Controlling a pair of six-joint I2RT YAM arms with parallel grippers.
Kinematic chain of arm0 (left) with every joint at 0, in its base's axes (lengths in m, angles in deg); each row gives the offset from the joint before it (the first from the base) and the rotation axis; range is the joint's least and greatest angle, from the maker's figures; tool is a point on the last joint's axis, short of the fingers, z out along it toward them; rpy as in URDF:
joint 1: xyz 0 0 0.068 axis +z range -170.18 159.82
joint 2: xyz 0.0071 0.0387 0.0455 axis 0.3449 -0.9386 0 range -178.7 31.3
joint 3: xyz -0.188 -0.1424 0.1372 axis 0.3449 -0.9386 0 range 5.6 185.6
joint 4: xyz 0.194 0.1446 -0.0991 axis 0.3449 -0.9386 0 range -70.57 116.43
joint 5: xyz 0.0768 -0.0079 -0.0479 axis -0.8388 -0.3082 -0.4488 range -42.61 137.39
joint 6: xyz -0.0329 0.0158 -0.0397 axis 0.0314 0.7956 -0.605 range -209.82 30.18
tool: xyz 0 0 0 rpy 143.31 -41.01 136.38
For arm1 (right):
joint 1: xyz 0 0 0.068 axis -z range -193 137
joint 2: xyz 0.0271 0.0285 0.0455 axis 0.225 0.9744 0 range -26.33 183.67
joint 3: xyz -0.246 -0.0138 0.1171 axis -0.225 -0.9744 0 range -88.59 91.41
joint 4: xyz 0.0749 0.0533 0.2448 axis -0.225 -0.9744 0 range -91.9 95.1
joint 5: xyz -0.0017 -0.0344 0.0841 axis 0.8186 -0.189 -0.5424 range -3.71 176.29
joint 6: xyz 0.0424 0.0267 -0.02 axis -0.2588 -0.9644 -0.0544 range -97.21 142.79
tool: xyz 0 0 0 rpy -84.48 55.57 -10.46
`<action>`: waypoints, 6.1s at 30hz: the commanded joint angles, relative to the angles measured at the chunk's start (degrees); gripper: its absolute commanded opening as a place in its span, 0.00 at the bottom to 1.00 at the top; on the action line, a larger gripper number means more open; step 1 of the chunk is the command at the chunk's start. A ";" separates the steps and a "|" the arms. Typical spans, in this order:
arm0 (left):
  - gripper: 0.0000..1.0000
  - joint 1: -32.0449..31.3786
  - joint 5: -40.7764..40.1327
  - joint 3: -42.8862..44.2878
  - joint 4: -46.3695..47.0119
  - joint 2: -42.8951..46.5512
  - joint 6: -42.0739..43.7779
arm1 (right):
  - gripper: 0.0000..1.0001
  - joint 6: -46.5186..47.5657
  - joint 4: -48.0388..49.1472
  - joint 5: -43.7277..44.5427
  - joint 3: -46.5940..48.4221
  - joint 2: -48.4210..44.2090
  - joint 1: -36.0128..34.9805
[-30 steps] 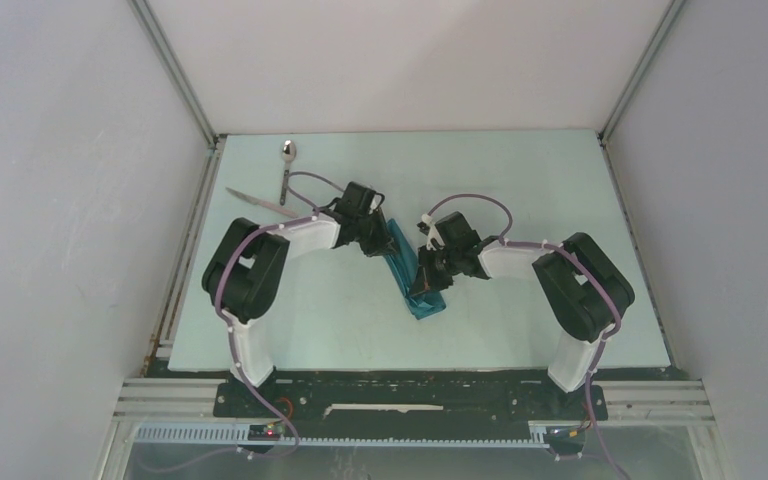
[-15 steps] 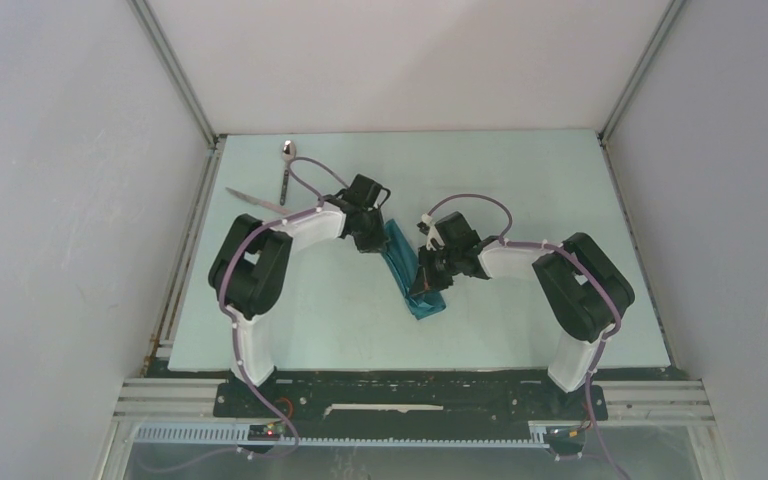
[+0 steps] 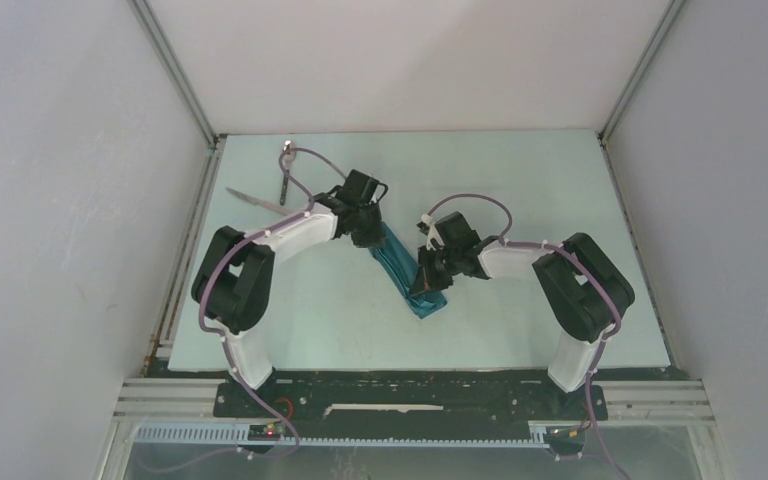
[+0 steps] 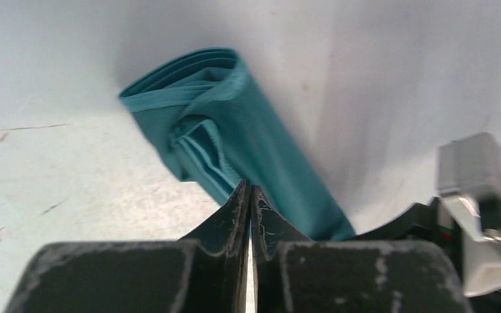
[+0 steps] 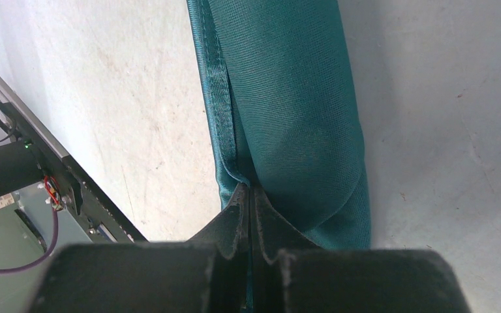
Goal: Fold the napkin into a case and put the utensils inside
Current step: Smooth out the smaller rectangle-folded napkin at the center of the board, then pick up the smaller rectangle-folded napkin from the center of the board, then turn over the smaller rectangle-folded napkin at the center of the board.
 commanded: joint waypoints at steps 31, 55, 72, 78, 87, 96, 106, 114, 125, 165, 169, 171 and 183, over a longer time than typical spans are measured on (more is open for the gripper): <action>0.00 0.35 10.54 -9.77 12.68 -4.58 -3.57 | 0.55 0.11 -8.69 -1.23 1.89 -14.03 0.42; 0.00 2.61 11.52 -16.26 16.76 -5.20 -3.73 | 0.41 -19.70 24.25 -22.58 -5.04 8.66 7.84; 0.00 3.44 15.64 -16.74 18.38 -6.03 -3.50 | 0.65 18.10 -10.85 33.54 0.22 -17.93 -14.73; 0.00 5.16 19.71 -17.18 20.26 -7.36 -4.27 | 0.71 24.80 -4.58 42.87 3.99 -11.13 -21.61; 0.00 5.75 22.38 -18.07 23.34 -8.53 -6.17 | 0.68 29.29 2.29 41.81 7.28 -1.81 -20.92; 0.00 6.06 22.50 -18.13 23.36 -8.12 -6.19 | 0.57 26.56 5.48 45.74 7.54 5.48 -19.94; 0.00 6.31 22.42 -17.81 22.77 -6.82 -5.99 | 0.50 23.60 5.11 49.53 3.49 3.42 -18.64; 0.00 6.33 22.48 -17.67 22.69 -6.57 -6.10 | 0.44 23.64 4.69 45.76 2.97 4.00 -17.16; 0.09 6.61 24.58 -14.42 19.36 1.04 -6.72 | 0.00 20.58 4.70 39.54 3.52 0.66 -15.84; 0.46 6.56 27.33 -13.48 16.13 18.94 -7.88 | 0.17 -53.17 77.10 -29.34 -16.68 18.27 24.93; 0.46 4.94 27.94 -8.05 16.93 12.21 -8.55 | 0.40 -45.11 67.87 -30.52 -17.63 14.48 30.48; 0.46 4.16 27.50 -5.03 17.01 8.99 -8.88 | 0.47 -36.08 54.03 -30.12 -16.51 10.23 32.70; 0.33 2.03 26.08 4.26 18.33 -4.55 -10.86 | 0.58 3.43 -13.36 0.84 -5.08 -26.91 23.66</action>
